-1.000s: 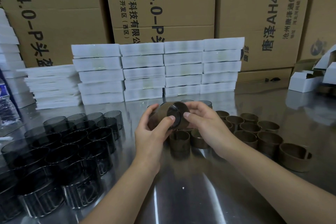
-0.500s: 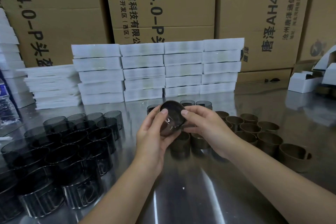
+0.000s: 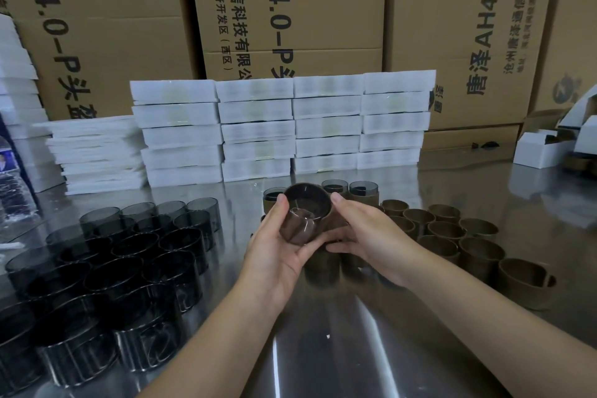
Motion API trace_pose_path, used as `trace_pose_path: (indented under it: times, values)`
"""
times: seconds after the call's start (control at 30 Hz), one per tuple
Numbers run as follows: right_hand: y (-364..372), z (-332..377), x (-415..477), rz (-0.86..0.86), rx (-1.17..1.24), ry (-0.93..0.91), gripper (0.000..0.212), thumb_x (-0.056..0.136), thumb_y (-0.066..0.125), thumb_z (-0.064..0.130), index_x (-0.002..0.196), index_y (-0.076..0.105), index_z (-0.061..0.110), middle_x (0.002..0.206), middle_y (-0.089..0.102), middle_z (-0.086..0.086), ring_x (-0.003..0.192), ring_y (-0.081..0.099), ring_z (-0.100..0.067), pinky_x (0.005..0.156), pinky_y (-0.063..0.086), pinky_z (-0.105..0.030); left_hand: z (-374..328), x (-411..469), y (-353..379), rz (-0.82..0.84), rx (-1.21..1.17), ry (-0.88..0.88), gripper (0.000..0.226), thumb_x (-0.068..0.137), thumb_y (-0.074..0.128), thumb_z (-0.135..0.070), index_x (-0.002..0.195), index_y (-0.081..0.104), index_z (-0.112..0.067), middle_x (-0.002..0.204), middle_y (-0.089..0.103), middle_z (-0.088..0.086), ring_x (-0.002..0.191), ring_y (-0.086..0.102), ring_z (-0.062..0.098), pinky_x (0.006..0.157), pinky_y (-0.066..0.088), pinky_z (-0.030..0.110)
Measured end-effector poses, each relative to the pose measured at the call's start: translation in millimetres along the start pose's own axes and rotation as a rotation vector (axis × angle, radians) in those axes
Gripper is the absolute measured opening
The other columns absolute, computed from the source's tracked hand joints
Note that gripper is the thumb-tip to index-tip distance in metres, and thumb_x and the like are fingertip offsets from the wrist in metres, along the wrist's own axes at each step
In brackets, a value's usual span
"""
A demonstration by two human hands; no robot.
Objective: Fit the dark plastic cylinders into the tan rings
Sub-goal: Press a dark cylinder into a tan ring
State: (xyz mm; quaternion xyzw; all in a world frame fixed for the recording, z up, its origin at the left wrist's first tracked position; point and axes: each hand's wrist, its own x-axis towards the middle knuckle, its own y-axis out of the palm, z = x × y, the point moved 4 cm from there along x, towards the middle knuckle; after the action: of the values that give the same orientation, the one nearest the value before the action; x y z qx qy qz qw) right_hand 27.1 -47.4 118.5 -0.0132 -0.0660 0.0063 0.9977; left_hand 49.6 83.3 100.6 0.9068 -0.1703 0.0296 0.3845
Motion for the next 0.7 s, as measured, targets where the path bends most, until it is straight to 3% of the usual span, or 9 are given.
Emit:
trace_pose_path:
  times: [0.2, 0.3, 0.37, 0.43, 0.57, 0.7]
  values:
    - [6.3, -4.8, -0.8, 0.093, 0.255, 0.091, 0.037, 0.100, 0.045, 0.038, 0.114, 0.066, 0.012, 0.100, 0.072, -0.005, 0.086, 0.069, -0.018, 0.073, 0.057, -0.030, 0.2, -1.4, 0.5, -0.005, 0.004, -0.015, 0.026, 0.075, 0.064, -0.034, 0.081, 0.080, -0.014, 0.102, 0.074, 0.015, 0.094, 0.073, 0.027, 0.079, 0.061, 0.038]
    - [6.2, -3.8, 0.1, 0.098, 0.313, 0.086, 0.030, 0.099, 0.047, 0.034, 0.098, 0.070, 0.014, 0.082, 0.073, -0.002, 0.075, 0.070, -0.015, 0.070, 0.058, -0.030, -0.4, -3.1, 3.1, -0.006, 0.008, -0.022, 0.041, 0.077, 0.063, -0.035, 0.107, 0.072, -0.009, 0.112, 0.071, 0.017, 0.100, 0.071, 0.027, 0.081, 0.060, 0.036]
    - [4.3, -3.7, 1.6, 0.090, 0.307, 0.081, 0.027, 0.098, 0.047, 0.029, 0.097, 0.069, 0.013, 0.084, 0.071, -0.005, 0.078, 0.068, -0.017, 0.076, 0.059, -0.032, -0.8, -4.1, 3.3, -0.019, 0.026, -0.021, 0.059, 0.074, 0.065, -0.035, 0.126, 0.060, -0.008, 0.118, 0.069, 0.017, 0.105, 0.069, 0.026, 0.082, 0.060, 0.035]
    - [2.6, -4.4, 2.7, 0.093, 0.303, 0.086, 0.024, 0.095, 0.046, 0.025, 0.097, 0.067, 0.012, 0.087, 0.070, -0.008, 0.080, 0.067, -0.019, 0.079, 0.059, -0.032, -1.0, -4.7, 3.7, -0.011, 0.059, -0.025, 0.068, 0.072, 0.067, -0.037, 0.133, 0.056, -0.009, 0.121, 0.068, 0.016, 0.109, 0.067, 0.024, 0.082, 0.060, 0.034]
    - [2.1, -5.5, 2.9, 0.108, 0.341, 0.104, 0.022, 0.092, 0.043, 0.017, 0.099, 0.062, 0.009, 0.087, 0.069, -0.013, 0.078, 0.066, -0.023, 0.078, 0.059, -0.034, -0.9, -3.7, 0.8, -0.004, 0.098, -0.047, 0.065, 0.072, 0.068, -0.038, 0.132, 0.057, -0.015, 0.118, 0.070, 0.010, 0.102, 0.070, 0.017, 0.076, 0.059, 0.031]
    - [2.4, -5.9, 2.1, 0.143, 0.310, 0.095, 0.027, 0.092, 0.040, 0.013, 0.103, 0.064, 0.005, 0.087, 0.070, -0.013, 0.079, 0.067, -0.024, 0.080, 0.059, -0.034, -0.1, -3.4, -0.9, 0.009, 0.107, -0.061, 0.057, 0.067, 0.072, -0.041, 0.118, 0.065, -0.016, 0.104, 0.074, 0.006, 0.087, 0.072, 0.014, 0.070, 0.059, 0.030]
